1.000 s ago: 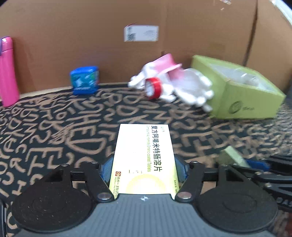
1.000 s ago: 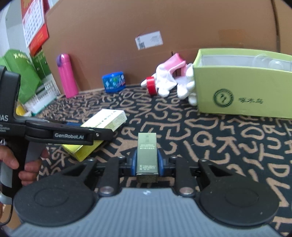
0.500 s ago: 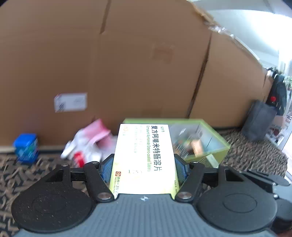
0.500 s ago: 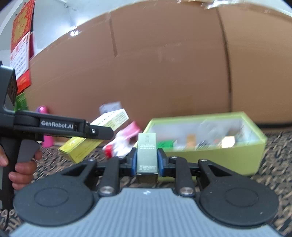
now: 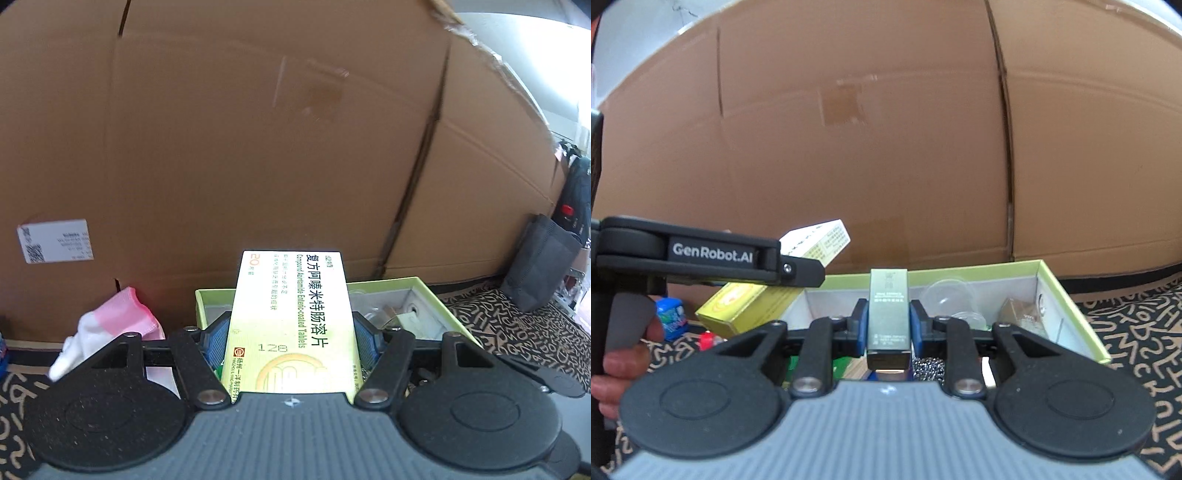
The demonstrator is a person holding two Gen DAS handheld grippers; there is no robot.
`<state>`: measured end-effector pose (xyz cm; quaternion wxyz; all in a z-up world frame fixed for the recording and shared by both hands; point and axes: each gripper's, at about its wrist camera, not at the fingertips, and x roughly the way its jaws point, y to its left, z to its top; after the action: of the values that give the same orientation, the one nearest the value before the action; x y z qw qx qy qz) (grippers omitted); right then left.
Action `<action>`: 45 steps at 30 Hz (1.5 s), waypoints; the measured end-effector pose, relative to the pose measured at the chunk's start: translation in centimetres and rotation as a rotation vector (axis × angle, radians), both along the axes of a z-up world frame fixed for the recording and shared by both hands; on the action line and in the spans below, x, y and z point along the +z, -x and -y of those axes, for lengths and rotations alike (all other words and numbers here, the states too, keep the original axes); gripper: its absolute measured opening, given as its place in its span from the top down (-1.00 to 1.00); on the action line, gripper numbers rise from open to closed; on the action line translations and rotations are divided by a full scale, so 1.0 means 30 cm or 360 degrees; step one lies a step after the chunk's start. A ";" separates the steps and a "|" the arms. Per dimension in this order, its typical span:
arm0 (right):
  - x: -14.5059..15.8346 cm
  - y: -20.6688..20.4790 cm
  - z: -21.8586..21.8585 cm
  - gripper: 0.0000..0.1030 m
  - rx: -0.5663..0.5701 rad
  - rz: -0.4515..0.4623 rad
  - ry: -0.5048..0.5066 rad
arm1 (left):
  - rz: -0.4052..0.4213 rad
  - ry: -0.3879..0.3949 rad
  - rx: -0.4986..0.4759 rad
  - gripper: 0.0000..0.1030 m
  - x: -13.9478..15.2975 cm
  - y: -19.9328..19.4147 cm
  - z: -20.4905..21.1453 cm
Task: Organize objects
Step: 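Open both grippers to drop the boxes into the shoebox, then move both tools back toward the blue box and red tape roll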
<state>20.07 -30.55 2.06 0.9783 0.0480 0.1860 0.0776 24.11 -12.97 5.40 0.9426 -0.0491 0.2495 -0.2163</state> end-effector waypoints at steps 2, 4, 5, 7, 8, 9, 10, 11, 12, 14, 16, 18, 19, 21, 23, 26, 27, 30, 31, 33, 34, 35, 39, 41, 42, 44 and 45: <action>-0.028 -0.035 0.003 0.57 0.0006 -0.0022 0.0000 | -0.0008 -0.0007 0.0013 -0.33 -0.014 -0.026 0.009; -0.041 -0.066 0.002 0.56 0.0011 -0.0030 0.0008 | -0.0010 -0.0023 0.0018 -0.33 -0.024 -0.050 0.017; -0.049 -0.083 -0.002 0.56 0.0014 -0.0034 0.0014 | -0.0011 -0.0022 0.0017 -0.33 -0.029 -0.059 0.016; -0.068 -0.115 -0.011 0.52 0.0041 -0.0052 0.0040 | -0.0001 0.0021 0.0023 -0.38 -0.041 -0.073 0.007; -0.078 -0.123 -0.019 0.41 0.0063 -0.0062 0.0069 | 0.0009 0.0049 0.0026 -0.57 -0.048 -0.077 0.001; -0.091 -0.124 -0.026 0.00 0.0063 -0.0067 0.0106 | 0.0012 0.0058 0.0032 -0.73 -0.053 -0.077 -0.005; -0.101 -0.119 -0.029 -0.35 0.0053 -0.0063 0.0134 | 0.0021 0.0054 0.0051 -0.75 -0.057 -0.068 -0.011; -0.109 -0.105 -0.027 -0.44 0.0045 -0.0043 0.0151 | 0.0037 0.0048 0.0068 -0.76 -0.061 -0.056 -0.020; -0.113 -0.086 -0.023 -0.55 0.0033 -0.0019 0.0155 | 0.0058 0.0045 0.0069 -0.76 -0.065 -0.043 -0.031; -0.115 -0.044 -0.008 -0.72 -0.0001 0.0043 0.0133 | 0.0087 0.0047 0.0069 -0.77 -0.073 -0.017 -0.055; -0.109 -0.001 0.002 -0.94 -0.0027 0.0091 0.0122 | 0.0091 0.0053 0.0095 -0.77 -0.077 0.016 -0.076; -0.104 0.041 0.009 -1.00 -0.0041 0.0117 0.0120 | 0.0099 0.0080 0.0101 -0.77 -0.075 0.052 -0.108; -0.106 0.046 0.015 -1.00 -0.0048 0.0122 0.0117 | 0.0104 0.0085 0.0105 -0.77 -0.074 0.075 -0.124; -0.106 0.086 0.015 -1.00 -0.0049 0.0115 0.0109 | 0.0106 0.0090 0.0119 -0.78 -0.075 0.120 -0.151; -0.105 0.123 0.013 -1.00 -0.0041 0.0098 0.0093 | 0.0077 0.0094 0.0138 -0.79 -0.083 0.156 -0.171; -0.107 0.181 0.000 -1.00 -0.0021 0.0084 0.0047 | 0.0009 0.0095 0.0179 -0.79 -0.102 0.225 -0.219; -0.104 0.198 -0.003 -1.00 -0.0007 0.0080 0.0024 | -0.0007 0.0088 0.0195 -0.79 -0.110 0.247 -0.231; -0.091 0.253 -0.026 -1.00 0.0052 0.0064 -0.0042 | -0.0048 0.0046 0.0235 -0.79 -0.130 0.312 -0.264; -0.086 0.262 -0.036 -1.00 0.0072 0.0052 -0.0056 | -0.0052 0.0040 0.0242 -0.79 -0.135 0.331 -0.277; -0.073 0.284 -0.064 -1.00 0.0121 0.0037 -0.0071 | -0.0058 0.0032 0.0265 -0.79 -0.147 0.373 -0.308; -0.071 0.297 -0.081 -1.00 0.0148 0.0027 -0.0070 | -0.0060 0.0025 0.0276 -0.79 -0.152 0.392 -0.325; -0.070 0.301 -0.092 -1.00 0.0172 0.0013 -0.0069 | -0.0061 0.0014 0.0287 -0.79 -0.157 0.407 -0.343; -0.076 0.335 -0.157 -1.00 0.0277 -0.0040 -0.0074 | -0.0077 -0.0065 0.0364 -0.79 -0.188 0.453 -0.430; -0.081 0.346 -0.197 -1.00 0.0326 -0.0063 -0.0066 | -0.0098 -0.0098 0.0430 -0.79 -0.204 0.464 -0.482; -0.084 0.349 -0.216 -1.00 0.0347 -0.0071 -0.0060 | -0.0112 -0.0102 0.0463 -0.79 -0.211 0.465 -0.510; -0.087 0.354 -0.263 -1.00 0.0402 -0.0088 -0.0048 | -0.0139 -0.0086 0.0522 -0.79 -0.221 0.464 -0.563; -0.090 0.355 -0.292 -1.00 0.0441 -0.0100 -0.0039 | -0.0147 -0.0075 0.0549 -0.79 -0.225 0.460 -0.588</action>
<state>9.42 -21.79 -0.63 0.9512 0.0363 0.2204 0.2127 10.32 4.66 -1.34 0.9542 -0.0790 0.2855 -0.0431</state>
